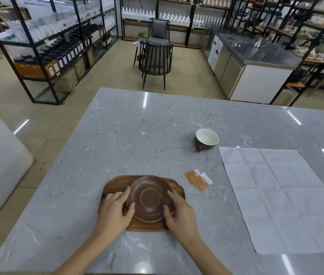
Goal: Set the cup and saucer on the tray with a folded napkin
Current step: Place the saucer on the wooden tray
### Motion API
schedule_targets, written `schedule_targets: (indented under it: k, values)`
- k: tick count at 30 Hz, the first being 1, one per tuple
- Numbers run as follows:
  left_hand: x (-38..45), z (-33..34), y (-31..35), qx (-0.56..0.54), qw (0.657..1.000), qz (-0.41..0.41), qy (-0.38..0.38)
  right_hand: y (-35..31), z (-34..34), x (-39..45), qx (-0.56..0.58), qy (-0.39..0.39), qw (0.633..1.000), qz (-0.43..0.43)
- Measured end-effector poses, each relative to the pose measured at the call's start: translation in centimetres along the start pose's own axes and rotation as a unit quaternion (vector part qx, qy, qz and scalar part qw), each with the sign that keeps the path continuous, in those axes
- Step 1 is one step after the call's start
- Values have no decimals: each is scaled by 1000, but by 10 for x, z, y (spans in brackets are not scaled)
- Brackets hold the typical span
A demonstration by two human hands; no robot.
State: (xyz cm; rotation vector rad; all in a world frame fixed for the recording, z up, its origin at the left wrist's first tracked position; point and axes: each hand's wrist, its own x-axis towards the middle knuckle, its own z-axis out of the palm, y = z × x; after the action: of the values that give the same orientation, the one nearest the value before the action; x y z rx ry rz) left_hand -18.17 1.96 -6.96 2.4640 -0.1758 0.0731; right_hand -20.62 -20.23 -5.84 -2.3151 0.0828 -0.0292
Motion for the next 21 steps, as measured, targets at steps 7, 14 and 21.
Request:
schedule_targets:
  k: [7,14,21]
  values:
    - [-15,6,-2,-31,998,24,58,2,17,-15,16,27,999,29]
    - [-28,14,-2,-22,998,14,51,1,33,-24,-3,63,997,36]
    - [-30,20,-7,-31,998,12,53,1,40,-26,-29,67,996,43]
